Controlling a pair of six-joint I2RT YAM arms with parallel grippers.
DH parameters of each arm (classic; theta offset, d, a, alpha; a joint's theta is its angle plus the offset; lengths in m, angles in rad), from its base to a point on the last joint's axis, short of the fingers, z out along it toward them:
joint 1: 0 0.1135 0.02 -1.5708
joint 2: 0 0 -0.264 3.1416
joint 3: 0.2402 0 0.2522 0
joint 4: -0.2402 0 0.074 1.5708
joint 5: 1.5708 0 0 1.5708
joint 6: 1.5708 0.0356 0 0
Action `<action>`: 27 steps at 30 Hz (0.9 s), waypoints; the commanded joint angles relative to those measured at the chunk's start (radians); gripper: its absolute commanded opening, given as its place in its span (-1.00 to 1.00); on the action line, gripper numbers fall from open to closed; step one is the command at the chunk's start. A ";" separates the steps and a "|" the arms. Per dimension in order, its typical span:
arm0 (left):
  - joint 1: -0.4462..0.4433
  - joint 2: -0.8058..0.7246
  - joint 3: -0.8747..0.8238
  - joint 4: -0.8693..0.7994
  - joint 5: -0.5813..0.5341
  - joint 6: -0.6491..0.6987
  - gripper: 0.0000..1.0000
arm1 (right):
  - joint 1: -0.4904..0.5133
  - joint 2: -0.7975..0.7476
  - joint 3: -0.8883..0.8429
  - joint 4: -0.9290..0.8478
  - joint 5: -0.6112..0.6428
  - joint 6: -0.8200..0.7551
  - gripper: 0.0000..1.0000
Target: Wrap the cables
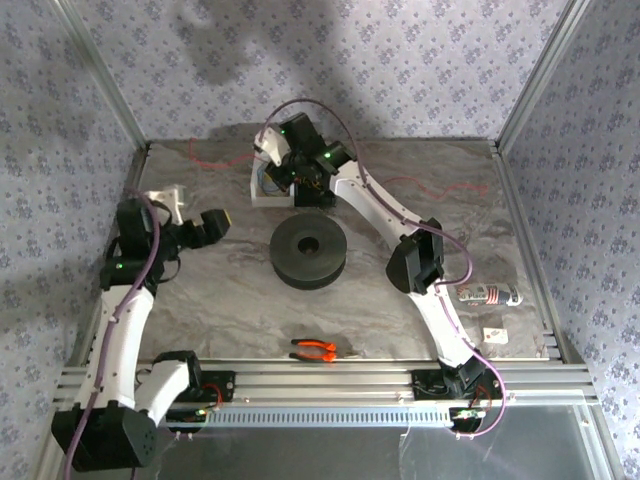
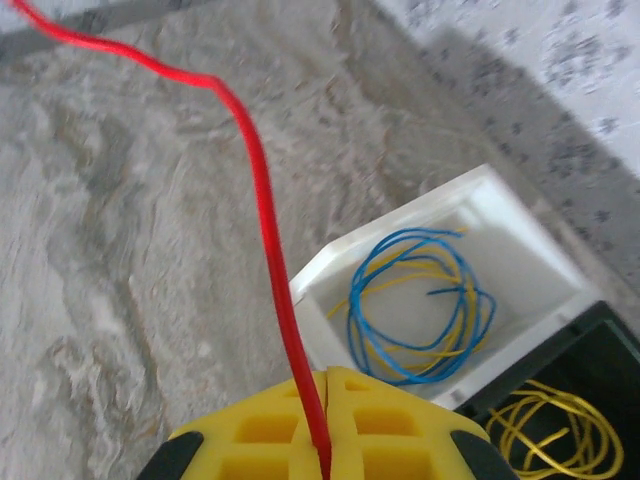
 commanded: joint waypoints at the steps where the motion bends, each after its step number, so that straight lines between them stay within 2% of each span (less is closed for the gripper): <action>1: -0.071 -0.005 -0.049 0.010 -0.051 -0.015 0.99 | -0.011 0.033 0.040 -0.003 0.045 0.076 -1.00; 5: -0.150 0.043 -0.125 0.101 -0.063 -0.079 1.00 | -0.011 0.038 0.042 -0.005 0.049 0.086 -1.00; 9: -0.254 0.165 -0.171 0.209 -0.099 -0.116 1.00 | -0.010 0.037 0.035 -0.013 0.052 0.093 -1.00; 12: -0.301 0.258 -0.196 0.323 -0.099 -0.143 1.00 | -0.010 0.028 0.015 -0.016 0.054 0.093 -1.00; 23: -0.318 0.476 -0.260 0.754 0.078 -0.272 0.96 | -0.007 -0.013 -0.084 0.004 0.052 0.087 -1.00; 27: -0.321 0.534 -0.268 0.864 0.123 -0.317 0.91 | -0.008 -0.014 -0.088 0.007 0.055 0.088 -1.00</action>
